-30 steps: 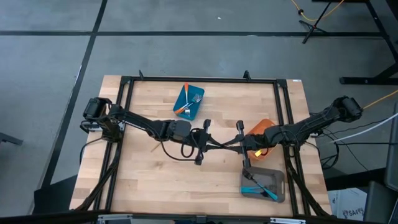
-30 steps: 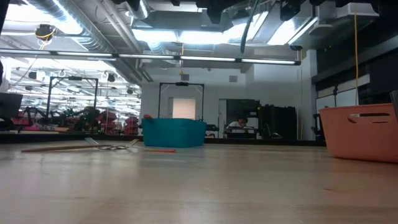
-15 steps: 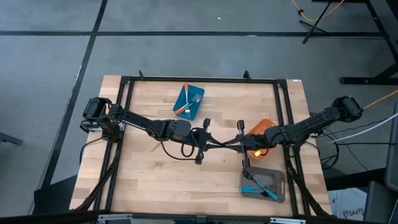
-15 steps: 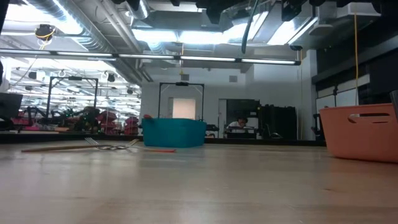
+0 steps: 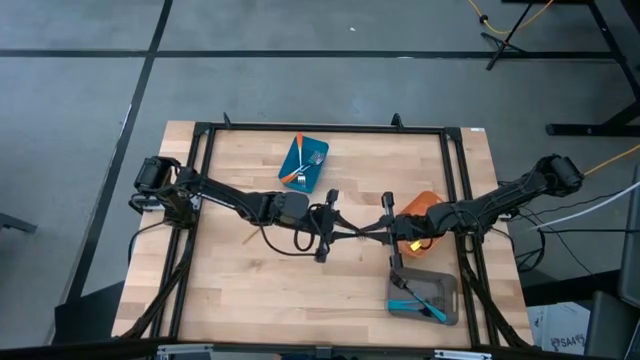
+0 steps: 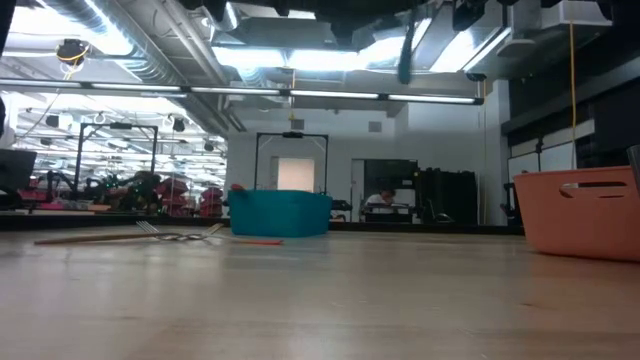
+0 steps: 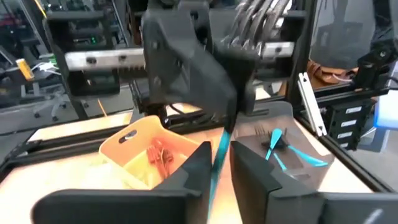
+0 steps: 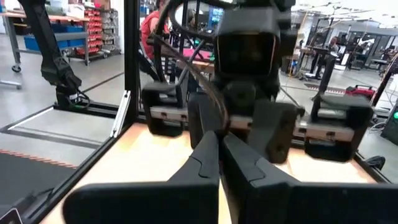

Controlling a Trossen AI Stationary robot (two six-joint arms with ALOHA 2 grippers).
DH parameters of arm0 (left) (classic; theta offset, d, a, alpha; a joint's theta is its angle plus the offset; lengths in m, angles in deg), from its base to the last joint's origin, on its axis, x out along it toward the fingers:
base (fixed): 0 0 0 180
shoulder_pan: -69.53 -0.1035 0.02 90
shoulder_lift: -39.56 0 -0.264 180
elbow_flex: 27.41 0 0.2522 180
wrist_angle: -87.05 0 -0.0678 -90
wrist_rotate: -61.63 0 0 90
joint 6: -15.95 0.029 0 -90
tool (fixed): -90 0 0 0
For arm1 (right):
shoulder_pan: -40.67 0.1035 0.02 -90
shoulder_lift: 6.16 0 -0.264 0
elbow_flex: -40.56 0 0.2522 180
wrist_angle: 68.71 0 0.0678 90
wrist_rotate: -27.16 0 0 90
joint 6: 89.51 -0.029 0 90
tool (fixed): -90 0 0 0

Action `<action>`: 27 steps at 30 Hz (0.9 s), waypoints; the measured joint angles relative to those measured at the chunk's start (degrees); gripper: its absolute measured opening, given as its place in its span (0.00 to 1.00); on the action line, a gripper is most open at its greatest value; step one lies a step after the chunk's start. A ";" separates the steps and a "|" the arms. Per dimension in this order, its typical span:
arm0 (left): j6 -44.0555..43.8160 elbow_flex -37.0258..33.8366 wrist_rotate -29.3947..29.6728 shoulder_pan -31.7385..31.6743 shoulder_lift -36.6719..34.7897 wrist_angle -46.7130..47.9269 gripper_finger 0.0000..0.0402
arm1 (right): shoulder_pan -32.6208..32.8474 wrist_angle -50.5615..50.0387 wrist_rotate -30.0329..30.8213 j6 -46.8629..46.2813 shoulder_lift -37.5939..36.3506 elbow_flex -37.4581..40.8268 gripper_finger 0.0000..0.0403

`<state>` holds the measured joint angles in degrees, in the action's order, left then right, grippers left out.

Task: Sort silverware by color (type)
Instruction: Put the blue fork into the black bin

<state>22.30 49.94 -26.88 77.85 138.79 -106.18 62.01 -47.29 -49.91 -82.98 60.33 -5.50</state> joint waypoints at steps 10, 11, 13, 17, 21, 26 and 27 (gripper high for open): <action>-0.24 0.00 -0.34 0.02 0.03 -0.27 0.21 | 0.02 -7.74 0.07 -0.02 -2.88 -3.14 0.00; -0.22 0.00 -0.34 0.02 0.03 -0.25 0.21 | 0.02 -9.83 0.35 -0.12 -3.03 -3.73 0.00; -0.24 0.00 -0.36 0.02 0.03 -0.27 0.21 | 0.02 -14.01 1.20 -0.44 -3.02 -5.10 0.00; -0.24 0.00 -0.38 0.02 0.02 1.04 0.21 | 0.03 -22.02 1.51 -0.55 -3.32 -8.49 0.00; -0.29 0.00 -0.57 0.05 0.01 4.25 0.21 | 0.07 -33.35 1.49 -3.70 -4.57 -14.04 0.00; -1.76 0.00 -0.57 0.07 0.02 7.63 0.21 | 0.07 -53.94 -1.91 -15.49 -4.65 -22.48 0.00; -2.40 0.00 -0.56 0.07 0.01 7.81 0.21 | 0.07 -57.19 -3.61 -18.63 -4.65 -24.03 0.00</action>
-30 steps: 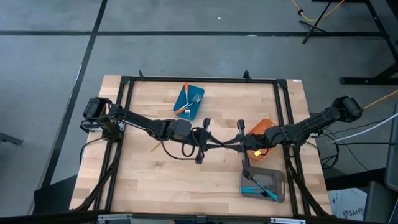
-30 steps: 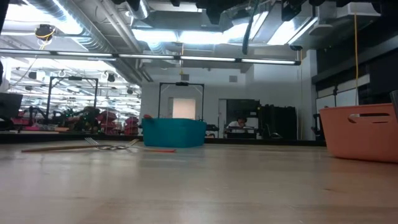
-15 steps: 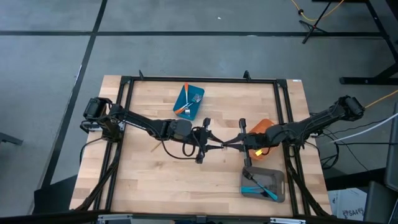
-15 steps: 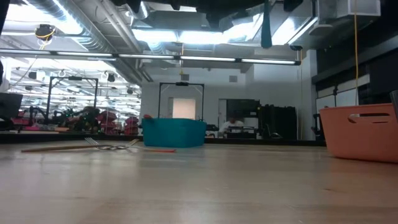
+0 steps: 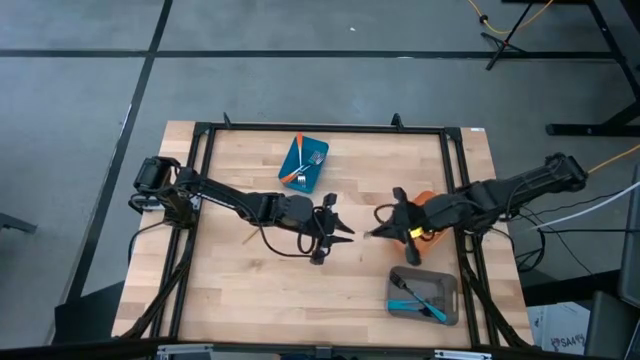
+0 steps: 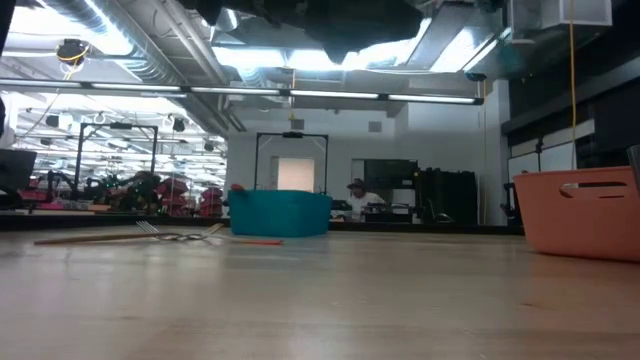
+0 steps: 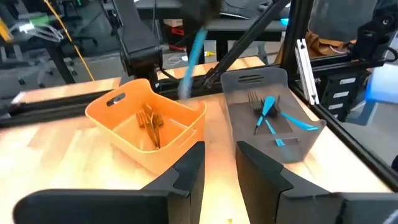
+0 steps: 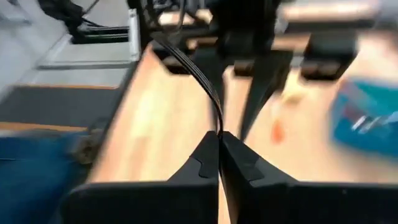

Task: Sort silverware by color (type)
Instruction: Put the blue fork into the black bin

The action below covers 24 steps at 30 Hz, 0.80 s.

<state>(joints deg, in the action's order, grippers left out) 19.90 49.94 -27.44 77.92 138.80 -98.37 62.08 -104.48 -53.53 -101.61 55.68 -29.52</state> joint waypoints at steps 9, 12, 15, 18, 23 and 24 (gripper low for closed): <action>-0.86 0.00 0.00 0.04 0.00 1.79 0.21 | 2.87 -12.83 -12.42 -28.93 0.12 -4.85 0.00; -0.87 0.00 0.01 0.04 0.00 2.73 0.21 | 7.07 -14.46 -12.27 -35.40 1.23 -4.85 0.00; -0.86 0.00 0.00 0.04 0.00 4.31 0.21 | 12.54 -16.17 -9.99 -42.46 2.57 -4.82 0.00; -0.88 0.00 0.00 0.04 0.00 4.23 0.21 | 18.18 -18.71 -8.25 -49.37 4.22 -4.82 0.00; -0.90 0.00 0.00 0.07 0.00 4.22 0.21 | 26.41 -25.83 -3.69 -62.67 8.68 -4.82 0.00; -0.90 0.00 0.02 0.07 0.00 4.18 0.21 | 27.57 -27.22 -3.20 -65.19 9.76 -4.82 0.00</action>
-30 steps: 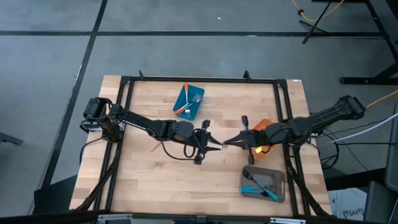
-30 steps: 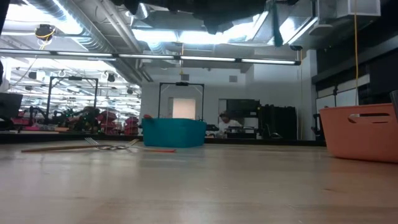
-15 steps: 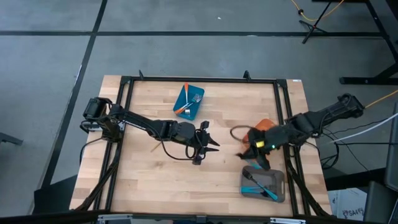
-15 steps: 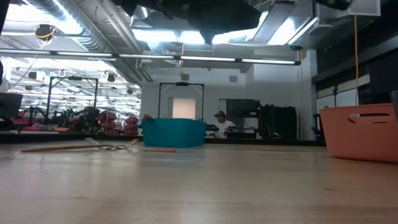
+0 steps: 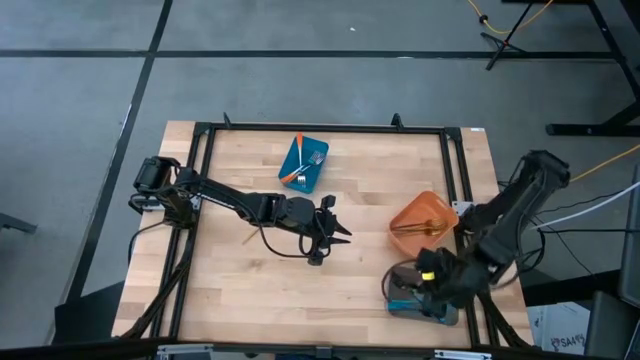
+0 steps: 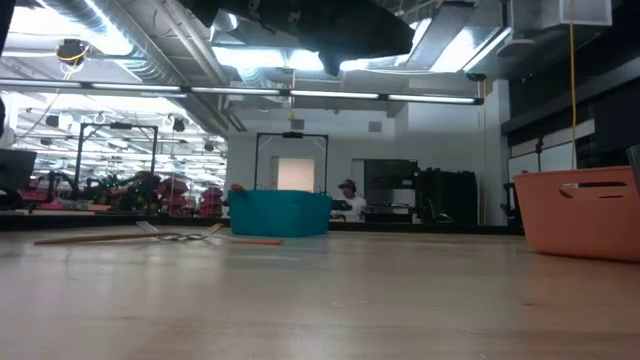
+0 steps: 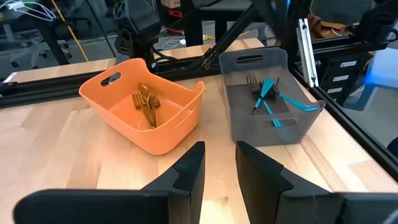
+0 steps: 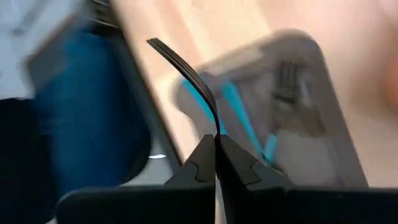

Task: Sort silverware by color (type)
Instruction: Put the blue fork into the black bin

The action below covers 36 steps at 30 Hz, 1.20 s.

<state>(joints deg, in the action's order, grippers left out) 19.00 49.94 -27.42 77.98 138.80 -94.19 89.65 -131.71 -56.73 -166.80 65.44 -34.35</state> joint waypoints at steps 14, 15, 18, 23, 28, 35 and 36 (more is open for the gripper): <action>-0.02 0.00 0.00 0.00 0.00 0.05 0.21 | 2.38 -3.33 3.15 -6.52 12.82 0.09 0.00; -0.02 0.00 0.00 0.00 0.00 0.03 0.21 | 2.38 -3.31 3.16 -6.52 13.55 0.09 0.00; -0.02 0.00 0.00 0.00 0.00 0.05 0.21 | 2.38 -3.35 3.36 -6.49 15.36 0.09 0.00; -0.02 0.00 0.00 0.00 0.00 0.23 0.21 | 2.38 -3.85 3.32 -6.48 16.84 0.09 0.00; -0.04 0.00 0.02 0.00 0.00 0.73 0.21 | 2.38 -3.87 3.32 -6.46 16.84 0.09 0.00; -2.97 0.01 0.03 0.00 -0.02 3.74 0.21 | 2.38 -4.50 3.32 -6.43 16.84 0.09 0.04; -3.02 0.02 0.06 0.00 -0.02 4.30 0.21 | 2.38 -4.53 3.32 -6.43 16.84 0.09 0.06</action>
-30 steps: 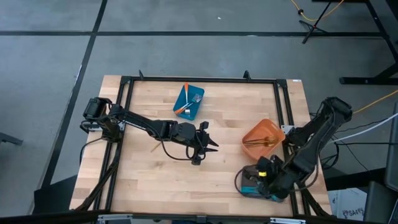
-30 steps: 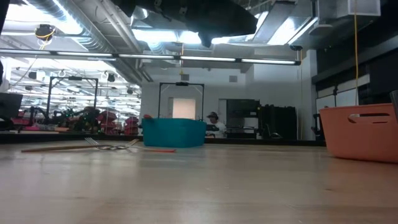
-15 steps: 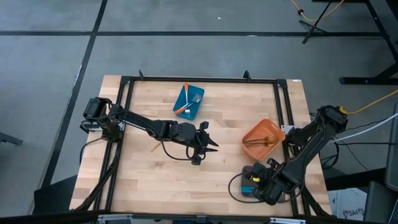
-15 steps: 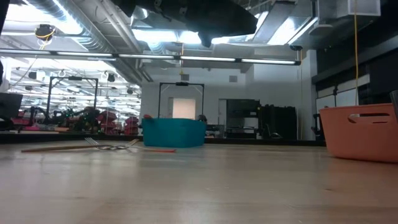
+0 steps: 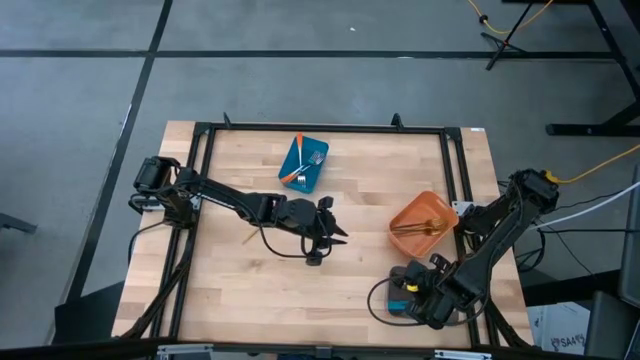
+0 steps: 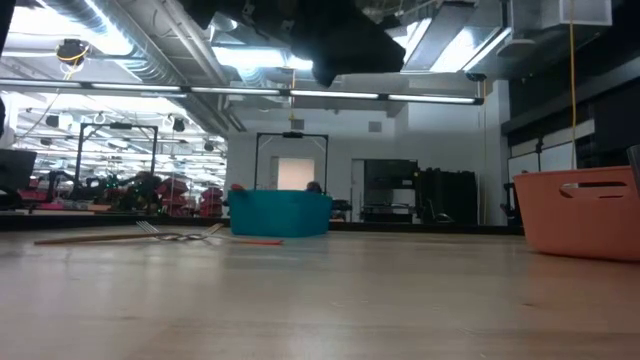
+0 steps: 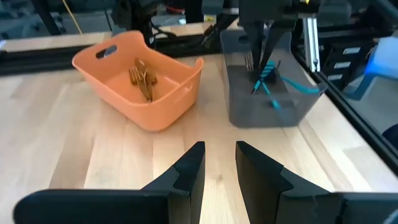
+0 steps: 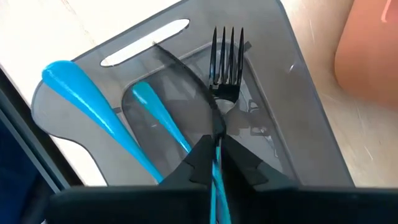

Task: Sort silverware by color (type)
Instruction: Put the blue fork into the black bin, then put the gold fork into the orange bin

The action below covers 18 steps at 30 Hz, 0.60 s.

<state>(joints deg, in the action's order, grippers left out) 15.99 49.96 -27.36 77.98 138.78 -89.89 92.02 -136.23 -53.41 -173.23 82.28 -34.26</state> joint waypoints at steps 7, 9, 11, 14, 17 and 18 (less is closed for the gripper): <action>-0.11 0.00 -0.01 0.00 -0.02 2.02 0.21 | 0.00 -0.04 0.00 0.02 0.00 0.00 0.18; -0.11 0.00 0.00 0.00 -0.02 2.36 0.21 | 0.00 -0.10 0.00 0.02 0.00 0.00 0.21; -0.11 0.00 0.04 0.00 -0.02 2.34 0.21 | 0.00 -0.16 -0.01 0.11 0.00 0.00 0.22; -1.55 0.00 2.12 0.00 -0.02 2.30 0.21 | 0.00 -0.31 -0.02 0.94 -0.02 0.00 0.23; -2.97 0.00 4.94 -0.02 -0.04 2.30 0.21 | 0.00 -0.31 -0.04 2.25 -0.04 0.00 0.23; -2.97 0.00 5.52 -0.06 -0.04 2.32 0.21 | 0.00 -0.31 -0.06 2.53 -0.04 0.00 0.23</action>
<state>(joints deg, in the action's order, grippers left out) 13.01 49.96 -21.83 77.92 138.74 -87.57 92.02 -136.54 -53.47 -170.70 82.24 -34.26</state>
